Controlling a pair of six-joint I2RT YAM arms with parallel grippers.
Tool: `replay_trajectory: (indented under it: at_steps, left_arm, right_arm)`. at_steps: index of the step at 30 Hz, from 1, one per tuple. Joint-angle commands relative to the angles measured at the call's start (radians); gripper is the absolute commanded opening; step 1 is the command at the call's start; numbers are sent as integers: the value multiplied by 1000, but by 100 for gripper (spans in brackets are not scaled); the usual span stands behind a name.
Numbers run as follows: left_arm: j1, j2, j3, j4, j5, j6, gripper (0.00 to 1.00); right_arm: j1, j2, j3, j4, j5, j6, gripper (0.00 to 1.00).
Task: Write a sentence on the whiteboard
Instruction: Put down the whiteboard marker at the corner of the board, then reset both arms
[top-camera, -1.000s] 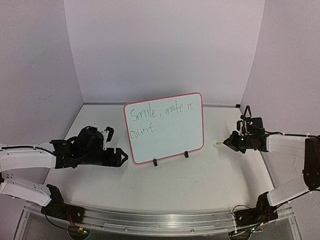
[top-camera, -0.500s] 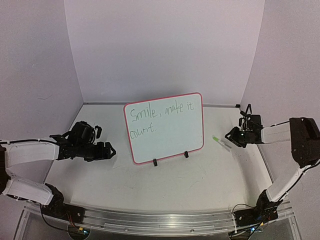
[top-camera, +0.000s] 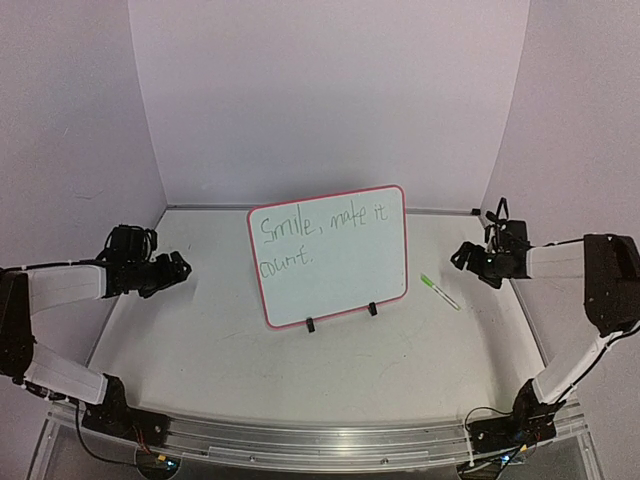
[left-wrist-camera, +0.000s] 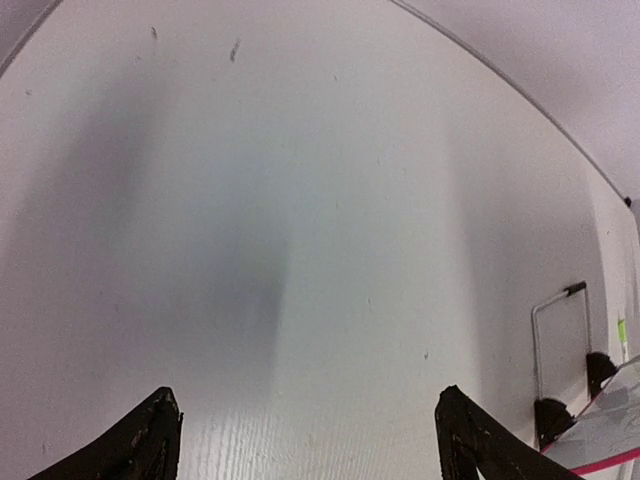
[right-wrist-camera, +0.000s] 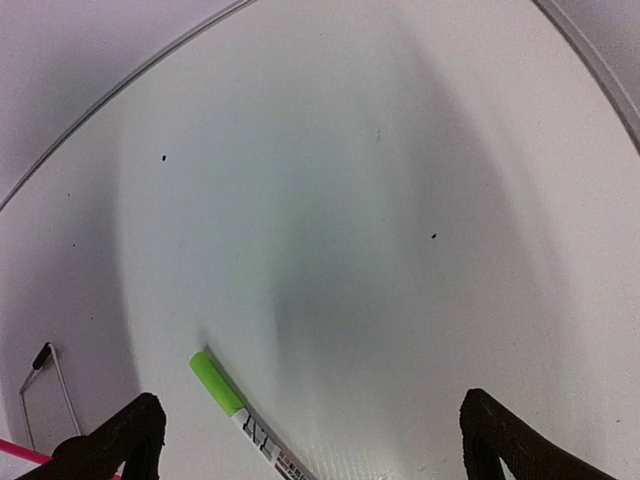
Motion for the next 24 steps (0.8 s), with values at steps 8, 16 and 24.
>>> replay_trajectory:
  at_steps: [8, 16, 24]
  left_arm:
    - [165, -4, -8, 298, -168, 107, 91]
    - [165, -80, -141, 451, -293, 258, 93]
    - [165, -103, -256, 584, -309, 250, 98]
  right_arm:
    - [-71, -248, -151, 206, 132, -161, 98]
    - [-78, -336, -328, 411, 195, -195, 98]
    - [-78, -334, -410, 496, 259, -183, 98]
